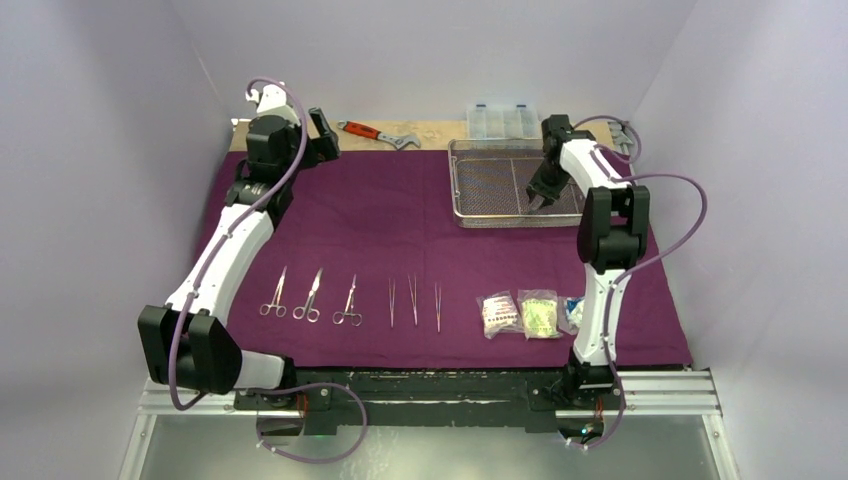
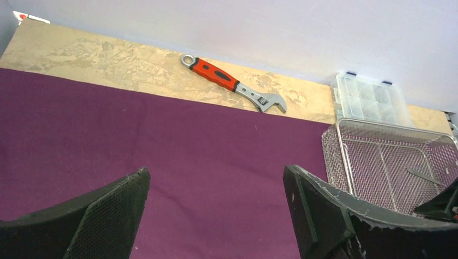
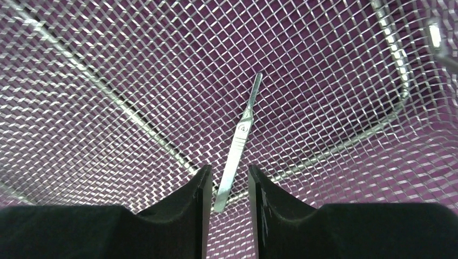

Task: Open and lay out the surgical kit
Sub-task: Pick up the medical item from the container, then place the medical item in the surgical kit.

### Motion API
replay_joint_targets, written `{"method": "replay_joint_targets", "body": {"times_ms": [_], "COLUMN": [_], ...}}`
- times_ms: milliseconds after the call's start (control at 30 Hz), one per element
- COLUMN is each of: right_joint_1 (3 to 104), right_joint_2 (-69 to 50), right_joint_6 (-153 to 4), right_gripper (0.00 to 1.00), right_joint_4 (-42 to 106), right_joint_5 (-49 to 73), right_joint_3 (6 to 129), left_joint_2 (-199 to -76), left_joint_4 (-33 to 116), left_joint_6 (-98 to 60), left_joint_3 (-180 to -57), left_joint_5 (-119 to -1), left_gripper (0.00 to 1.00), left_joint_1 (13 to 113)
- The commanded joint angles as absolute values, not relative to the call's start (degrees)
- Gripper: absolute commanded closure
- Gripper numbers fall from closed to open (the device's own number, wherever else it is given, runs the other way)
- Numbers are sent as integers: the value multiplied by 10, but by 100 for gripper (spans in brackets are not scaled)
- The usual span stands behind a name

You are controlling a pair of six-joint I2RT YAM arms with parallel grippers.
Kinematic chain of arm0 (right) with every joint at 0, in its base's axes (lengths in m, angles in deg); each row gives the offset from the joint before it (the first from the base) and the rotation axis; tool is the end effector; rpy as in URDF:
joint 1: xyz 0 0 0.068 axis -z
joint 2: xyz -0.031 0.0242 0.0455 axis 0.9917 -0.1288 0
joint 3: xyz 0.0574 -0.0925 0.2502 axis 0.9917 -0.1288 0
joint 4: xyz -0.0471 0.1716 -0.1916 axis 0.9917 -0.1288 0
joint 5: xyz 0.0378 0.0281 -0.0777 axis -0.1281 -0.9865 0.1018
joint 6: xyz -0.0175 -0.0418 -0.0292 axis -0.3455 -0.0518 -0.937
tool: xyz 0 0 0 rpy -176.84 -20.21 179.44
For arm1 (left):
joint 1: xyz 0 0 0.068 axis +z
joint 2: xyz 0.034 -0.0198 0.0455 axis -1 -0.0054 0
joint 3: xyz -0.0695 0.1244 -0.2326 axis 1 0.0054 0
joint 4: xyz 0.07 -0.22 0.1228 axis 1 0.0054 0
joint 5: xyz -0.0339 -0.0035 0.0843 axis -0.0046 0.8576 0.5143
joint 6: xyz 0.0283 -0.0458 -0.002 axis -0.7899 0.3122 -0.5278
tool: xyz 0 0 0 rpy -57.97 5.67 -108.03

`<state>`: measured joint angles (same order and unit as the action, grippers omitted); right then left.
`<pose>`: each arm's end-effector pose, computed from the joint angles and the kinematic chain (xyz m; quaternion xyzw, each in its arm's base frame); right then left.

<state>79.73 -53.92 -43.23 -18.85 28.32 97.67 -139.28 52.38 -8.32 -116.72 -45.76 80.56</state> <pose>0.4589 0.0176 0.2009 0.3116 0.9328 -0.0118 0.1808 0.3152 -0.0468 0.3702 -0.1238 0.7879 -0.1208 0.5910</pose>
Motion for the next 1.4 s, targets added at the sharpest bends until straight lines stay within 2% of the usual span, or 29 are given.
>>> {"method": "replay_joint_targets", "body": {"times_ms": [0,333,467,567,667,1067,1367], "right_joint_1": [796,796,796,796,796,794,781], "right_joint_2": [-556,-603,-609,-606,-601,-486,-455], "right_joint_6": [-411,-415,-417,-415,-411,-422,-423], "right_gripper": [67,71,79,91,93,91,91], "right_joint_4": [-199,-201,-205,-193,-190,-119,-86], "right_joint_5": [280,292,307,307,320,363,357], "right_joint_3": [981,1013,1006,989,990,979,978], "left_joint_2": [-1401,-1406,-1404,-1404,-1404,-1412,-1418], "left_joint_4": [472,460,456,452,449,446,447], "left_joint_6": [-111,-107,-106,-105,-105,-99,-98], "left_joint_3": [-1184,-1167,-1164,-1164,-1164,-1162,-1165], "left_joint_5": [-443,-432,-425,-425,-428,-457,-467], "left_gripper": [7,7,7,8,7,8,8], "left_joint_1": [806,806,806,806,806,806,806]}}
